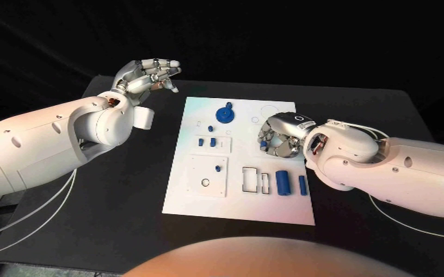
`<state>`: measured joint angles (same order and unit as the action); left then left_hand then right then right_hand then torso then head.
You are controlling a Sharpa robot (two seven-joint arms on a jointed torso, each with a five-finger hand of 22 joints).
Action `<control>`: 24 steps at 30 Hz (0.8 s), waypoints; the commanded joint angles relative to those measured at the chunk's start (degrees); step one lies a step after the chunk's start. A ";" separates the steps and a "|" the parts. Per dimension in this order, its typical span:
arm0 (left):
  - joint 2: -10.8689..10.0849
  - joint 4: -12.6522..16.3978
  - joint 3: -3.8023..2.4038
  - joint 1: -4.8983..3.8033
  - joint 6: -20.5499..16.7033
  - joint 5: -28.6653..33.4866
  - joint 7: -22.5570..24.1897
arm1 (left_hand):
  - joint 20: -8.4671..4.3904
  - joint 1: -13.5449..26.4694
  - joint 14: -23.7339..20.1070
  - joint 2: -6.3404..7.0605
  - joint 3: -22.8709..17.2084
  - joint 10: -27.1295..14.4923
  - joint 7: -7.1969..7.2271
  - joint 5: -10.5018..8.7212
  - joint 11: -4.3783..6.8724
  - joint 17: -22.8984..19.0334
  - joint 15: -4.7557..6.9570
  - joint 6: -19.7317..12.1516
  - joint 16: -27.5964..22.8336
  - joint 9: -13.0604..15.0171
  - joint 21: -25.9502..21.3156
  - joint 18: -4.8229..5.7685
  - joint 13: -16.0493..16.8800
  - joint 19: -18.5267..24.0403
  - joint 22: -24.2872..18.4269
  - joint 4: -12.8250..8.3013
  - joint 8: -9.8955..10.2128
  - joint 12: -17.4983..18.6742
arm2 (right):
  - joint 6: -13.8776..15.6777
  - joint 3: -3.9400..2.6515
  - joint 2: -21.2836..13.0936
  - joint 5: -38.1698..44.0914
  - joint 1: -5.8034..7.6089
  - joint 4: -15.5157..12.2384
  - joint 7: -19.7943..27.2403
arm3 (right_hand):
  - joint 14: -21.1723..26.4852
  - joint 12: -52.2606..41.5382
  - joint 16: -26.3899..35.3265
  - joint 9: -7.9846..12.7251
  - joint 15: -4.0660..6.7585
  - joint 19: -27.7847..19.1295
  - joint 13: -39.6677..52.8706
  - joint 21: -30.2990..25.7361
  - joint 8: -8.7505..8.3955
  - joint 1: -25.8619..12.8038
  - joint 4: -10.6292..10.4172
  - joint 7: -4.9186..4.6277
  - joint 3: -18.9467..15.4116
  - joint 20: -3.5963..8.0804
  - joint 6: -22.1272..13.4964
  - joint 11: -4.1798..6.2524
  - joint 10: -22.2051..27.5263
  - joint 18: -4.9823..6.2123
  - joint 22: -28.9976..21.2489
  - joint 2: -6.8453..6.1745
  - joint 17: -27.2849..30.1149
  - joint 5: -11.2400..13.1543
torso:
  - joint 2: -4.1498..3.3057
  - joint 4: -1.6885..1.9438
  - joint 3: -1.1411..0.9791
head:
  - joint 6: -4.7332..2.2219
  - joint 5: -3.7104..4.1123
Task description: Assemble the parts on the task board
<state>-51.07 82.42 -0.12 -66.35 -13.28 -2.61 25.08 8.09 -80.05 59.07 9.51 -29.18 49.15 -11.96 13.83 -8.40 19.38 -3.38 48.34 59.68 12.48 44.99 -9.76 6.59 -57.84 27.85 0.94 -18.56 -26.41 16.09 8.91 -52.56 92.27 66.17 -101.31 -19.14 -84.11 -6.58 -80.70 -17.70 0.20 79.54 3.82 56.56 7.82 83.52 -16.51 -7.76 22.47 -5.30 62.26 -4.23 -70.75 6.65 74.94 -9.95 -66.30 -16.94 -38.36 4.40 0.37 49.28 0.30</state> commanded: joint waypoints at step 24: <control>0.31 -0.21 -0.04 -0.02 1.03 0.12 0.22 | -0.05 0.11 -0.63 -0.31 0.02 -0.59 -0.03 0.25 0.03 -0.08 -0.01 -0.28 0.34 0.09 0.30 -0.75 -0.07 0.40 0.12 -0.29 -0.28 -0.40 | 7.63 -0.32 -2.25 1.10 1.14 -5.09 -0.18 | -1.67 0.84 -0.69 -6.98 1.39 0.81 0.69 2.13 6.10 0.22 4.07 1.19 14.33 1.01 1.06 1.47 -4.89 -0.99 4.77 -2.58 -0.97 0.27 | 0.12 0.05 0.00 | 0.02 -0.06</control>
<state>-50.91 82.17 -0.12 -66.35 -13.23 -2.61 24.97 8.09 -80.05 58.66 9.51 -29.18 48.95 -11.96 13.83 -8.20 19.39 -3.39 48.34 59.68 12.48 44.99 -9.76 6.60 -57.84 27.90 0.94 -18.56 -26.62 21.74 8.63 -54.77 92.52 67.19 -105.73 -19.83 -84.15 -6.02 -81.16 -18.79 1.14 80.34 4.41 58.46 8.90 83.60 -12.44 -6.29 36.59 -4.50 63.05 -4.30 -73.83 6.65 74.93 -12.03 -67.21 -16.61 -38.23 4.39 0.41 49.37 0.24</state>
